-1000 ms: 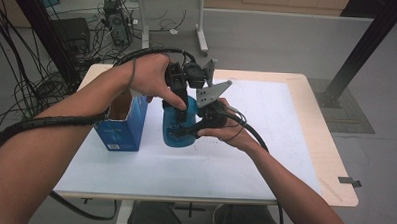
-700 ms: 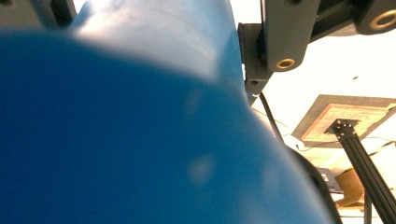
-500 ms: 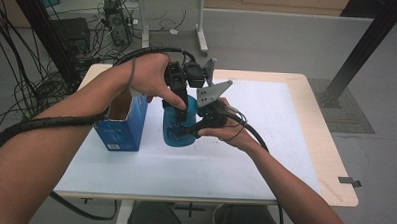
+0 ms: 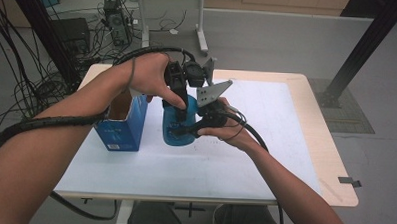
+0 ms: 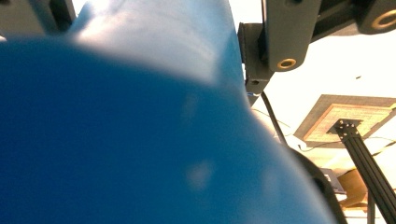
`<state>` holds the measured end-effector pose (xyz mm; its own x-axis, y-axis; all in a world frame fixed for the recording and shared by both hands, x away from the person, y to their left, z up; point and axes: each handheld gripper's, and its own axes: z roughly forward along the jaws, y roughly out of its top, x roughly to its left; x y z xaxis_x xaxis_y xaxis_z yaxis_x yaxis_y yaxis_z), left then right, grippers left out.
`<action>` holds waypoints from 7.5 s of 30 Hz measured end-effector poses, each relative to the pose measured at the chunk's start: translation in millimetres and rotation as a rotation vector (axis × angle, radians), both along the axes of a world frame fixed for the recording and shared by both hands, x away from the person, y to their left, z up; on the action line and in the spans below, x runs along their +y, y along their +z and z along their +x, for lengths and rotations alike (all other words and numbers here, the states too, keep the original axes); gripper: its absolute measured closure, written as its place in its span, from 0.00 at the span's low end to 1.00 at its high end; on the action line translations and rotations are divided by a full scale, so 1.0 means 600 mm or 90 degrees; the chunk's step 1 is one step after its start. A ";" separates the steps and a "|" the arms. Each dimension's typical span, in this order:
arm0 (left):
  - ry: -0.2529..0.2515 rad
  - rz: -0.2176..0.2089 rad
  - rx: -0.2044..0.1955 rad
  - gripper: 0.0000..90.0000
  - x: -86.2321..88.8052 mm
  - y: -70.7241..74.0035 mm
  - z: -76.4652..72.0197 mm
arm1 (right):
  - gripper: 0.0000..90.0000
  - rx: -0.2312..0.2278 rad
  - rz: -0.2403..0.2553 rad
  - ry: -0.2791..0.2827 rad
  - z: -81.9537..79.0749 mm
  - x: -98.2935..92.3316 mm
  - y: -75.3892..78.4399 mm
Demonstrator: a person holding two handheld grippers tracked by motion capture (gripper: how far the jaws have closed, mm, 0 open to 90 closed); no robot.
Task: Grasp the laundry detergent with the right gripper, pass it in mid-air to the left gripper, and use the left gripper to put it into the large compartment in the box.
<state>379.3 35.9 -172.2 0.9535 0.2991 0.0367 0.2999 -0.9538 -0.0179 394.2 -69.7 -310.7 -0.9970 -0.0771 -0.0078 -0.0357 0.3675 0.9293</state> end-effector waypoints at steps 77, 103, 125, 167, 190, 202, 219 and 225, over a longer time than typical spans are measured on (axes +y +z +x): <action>0.278 -0.027 -0.070 0.41 0.074 0.151 0.031 | 0.07 0.061 -0.227 -0.230 0.014 -0.193 0.088; 0.704 -0.030 -0.119 0.41 0.236 0.241 0.092 | 0.07 0.050 -0.279 -0.252 0.032 -0.241 0.109; 0.873 -0.060 -0.129 0.41 0.293 0.239 0.106 | 0.07 0.045 -0.275 -0.265 0.030 -0.263 0.109; 0.903 -0.076 -0.106 0.41 0.324 0.155 0.127 | 0.08 0.038 -0.294 -0.265 0.028 -0.259 0.104; 0.891 -0.078 -0.084 0.41 0.330 0.067 0.136 | 0.08 0.042 -0.301 -0.267 0.028 -0.252 0.095; 0.880 -0.076 -0.082 0.41 0.329 0.013 0.136 | 0.08 0.042 -0.307 -0.265 0.029 -0.247 0.091; 0.860 -0.068 -0.083 0.41 0.320 -0.072 0.137 | 0.08 0.043 -0.314 -0.262 0.032 -0.240 0.084; 0.857 -0.073 -0.080 0.41 0.318 -0.092 0.137 | 0.08 0.043 -0.313 -0.262 0.032 -0.239 0.083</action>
